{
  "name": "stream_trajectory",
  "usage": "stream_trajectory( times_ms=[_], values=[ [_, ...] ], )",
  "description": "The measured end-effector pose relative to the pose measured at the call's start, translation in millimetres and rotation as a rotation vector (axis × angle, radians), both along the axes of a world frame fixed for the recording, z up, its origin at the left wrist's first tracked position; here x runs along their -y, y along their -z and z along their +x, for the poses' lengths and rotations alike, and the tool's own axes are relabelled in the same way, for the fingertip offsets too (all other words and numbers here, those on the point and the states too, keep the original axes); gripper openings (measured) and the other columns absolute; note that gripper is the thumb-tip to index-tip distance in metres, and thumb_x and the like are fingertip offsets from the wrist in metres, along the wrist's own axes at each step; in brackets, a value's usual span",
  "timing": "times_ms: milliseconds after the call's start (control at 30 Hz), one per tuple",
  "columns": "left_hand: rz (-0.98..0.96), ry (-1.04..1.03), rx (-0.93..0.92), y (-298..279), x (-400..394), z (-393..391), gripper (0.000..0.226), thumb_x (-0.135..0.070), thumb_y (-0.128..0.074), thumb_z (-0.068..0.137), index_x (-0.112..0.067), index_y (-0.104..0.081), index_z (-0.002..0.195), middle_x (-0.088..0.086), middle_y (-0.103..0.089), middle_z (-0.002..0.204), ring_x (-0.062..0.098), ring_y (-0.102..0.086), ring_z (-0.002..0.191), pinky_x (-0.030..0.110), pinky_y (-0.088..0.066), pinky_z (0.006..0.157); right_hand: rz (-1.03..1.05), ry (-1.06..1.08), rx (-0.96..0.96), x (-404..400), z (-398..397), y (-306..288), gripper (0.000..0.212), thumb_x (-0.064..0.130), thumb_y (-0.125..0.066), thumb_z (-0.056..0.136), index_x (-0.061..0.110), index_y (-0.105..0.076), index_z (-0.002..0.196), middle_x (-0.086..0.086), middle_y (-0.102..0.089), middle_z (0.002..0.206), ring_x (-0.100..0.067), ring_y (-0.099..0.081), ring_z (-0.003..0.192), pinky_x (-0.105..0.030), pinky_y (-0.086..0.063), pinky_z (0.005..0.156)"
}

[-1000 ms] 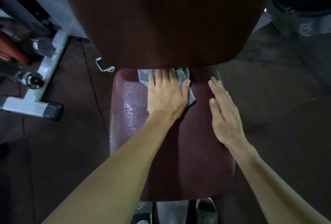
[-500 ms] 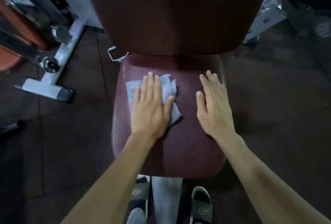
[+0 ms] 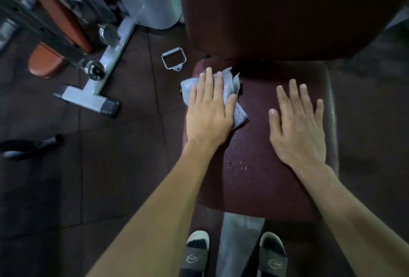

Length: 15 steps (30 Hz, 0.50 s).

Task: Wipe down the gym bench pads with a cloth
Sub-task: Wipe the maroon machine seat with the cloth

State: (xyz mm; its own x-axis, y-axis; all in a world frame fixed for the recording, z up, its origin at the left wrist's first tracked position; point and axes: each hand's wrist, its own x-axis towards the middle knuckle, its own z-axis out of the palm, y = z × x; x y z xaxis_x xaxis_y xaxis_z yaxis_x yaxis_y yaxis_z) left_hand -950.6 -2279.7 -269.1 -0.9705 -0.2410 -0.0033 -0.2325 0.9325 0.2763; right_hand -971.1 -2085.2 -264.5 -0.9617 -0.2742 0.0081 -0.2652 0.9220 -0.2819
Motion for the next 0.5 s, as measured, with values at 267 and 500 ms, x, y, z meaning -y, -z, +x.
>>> stream_trajectory(
  times_ms=[267,500],
  values=[
    [-0.024,-0.135,0.035,0.4,-36.5,61.7,0.066,-0.045,-0.015,0.109,-0.008,-0.009,0.163,0.013,-0.004,0.172,0.025,-0.002,0.16,0.044,-0.007,0.13,0.039,-0.017,0.0,-1.3,1.7,0.7,0.062,0.045,-0.019,0.106,0.017,-0.018,0.162,-0.009,-0.008,0.171,-0.025,-0.001,0.158,-0.051,-0.003,0.127],
    [0.001,0.218,0.028,-3.9,-57.3,100.4,0.066,-0.047,-0.02,0.109,-0.01,-0.017,0.163,0.007,-0.008,0.172,0.019,-0.002,0.16,0.041,-0.005,0.13,-0.023,-0.096,0.059,-15.7,8.6,-4.2,0.057,0.036,-0.03,0.108,0.02,-0.019,0.162,-0.004,-0.009,0.171,-0.022,-0.002,0.158,-0.047,-0.004,0.128]
  ],
)
